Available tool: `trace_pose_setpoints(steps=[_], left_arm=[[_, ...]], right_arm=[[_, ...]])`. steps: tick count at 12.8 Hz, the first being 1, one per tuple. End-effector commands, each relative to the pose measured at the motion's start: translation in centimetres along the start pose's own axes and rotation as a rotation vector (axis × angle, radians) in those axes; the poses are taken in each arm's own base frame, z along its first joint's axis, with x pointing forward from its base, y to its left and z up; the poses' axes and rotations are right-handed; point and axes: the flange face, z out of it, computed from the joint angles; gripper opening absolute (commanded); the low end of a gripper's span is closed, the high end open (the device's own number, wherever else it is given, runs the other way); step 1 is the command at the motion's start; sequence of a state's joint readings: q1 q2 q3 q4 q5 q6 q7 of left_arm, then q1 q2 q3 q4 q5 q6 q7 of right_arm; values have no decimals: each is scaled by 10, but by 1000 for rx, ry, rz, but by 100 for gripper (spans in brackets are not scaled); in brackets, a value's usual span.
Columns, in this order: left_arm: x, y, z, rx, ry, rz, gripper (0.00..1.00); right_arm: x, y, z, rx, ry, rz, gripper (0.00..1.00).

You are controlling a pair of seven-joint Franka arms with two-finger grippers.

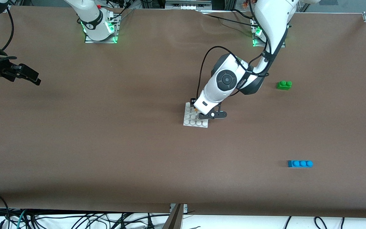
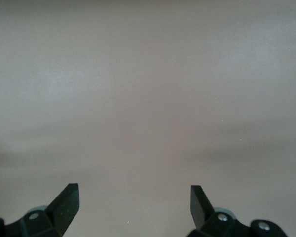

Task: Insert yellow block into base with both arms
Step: 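Carry the yellow block over the white base plate with the left gripper, then lower and press the yellow block onto the base plate studs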

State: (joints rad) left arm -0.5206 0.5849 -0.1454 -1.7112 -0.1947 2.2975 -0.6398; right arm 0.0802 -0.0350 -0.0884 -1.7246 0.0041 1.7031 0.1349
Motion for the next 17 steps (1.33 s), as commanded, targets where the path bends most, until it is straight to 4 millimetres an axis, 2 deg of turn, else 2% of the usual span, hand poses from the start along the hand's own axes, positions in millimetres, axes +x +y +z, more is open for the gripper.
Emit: trace_pose_setpoints(steps=[1, 10, 12, 17], left_arm=[[2, 14, 8, 3, 7, 5, 0], [8, 8, 33, 35, 43, 33, 0], [2, 13, 40, 39, 37, 36, 0], [1, 13, 47, 44, 36, 53, 0]], right_arm=[[-2, 1, -3, -10, 8, 1, 100], [-2, 0, -3, -11, 6, 1, 100], [-2, 0, -2, -11, 6, 1, 100], [-2, 0, -3, -11, 6, 1, 100]])
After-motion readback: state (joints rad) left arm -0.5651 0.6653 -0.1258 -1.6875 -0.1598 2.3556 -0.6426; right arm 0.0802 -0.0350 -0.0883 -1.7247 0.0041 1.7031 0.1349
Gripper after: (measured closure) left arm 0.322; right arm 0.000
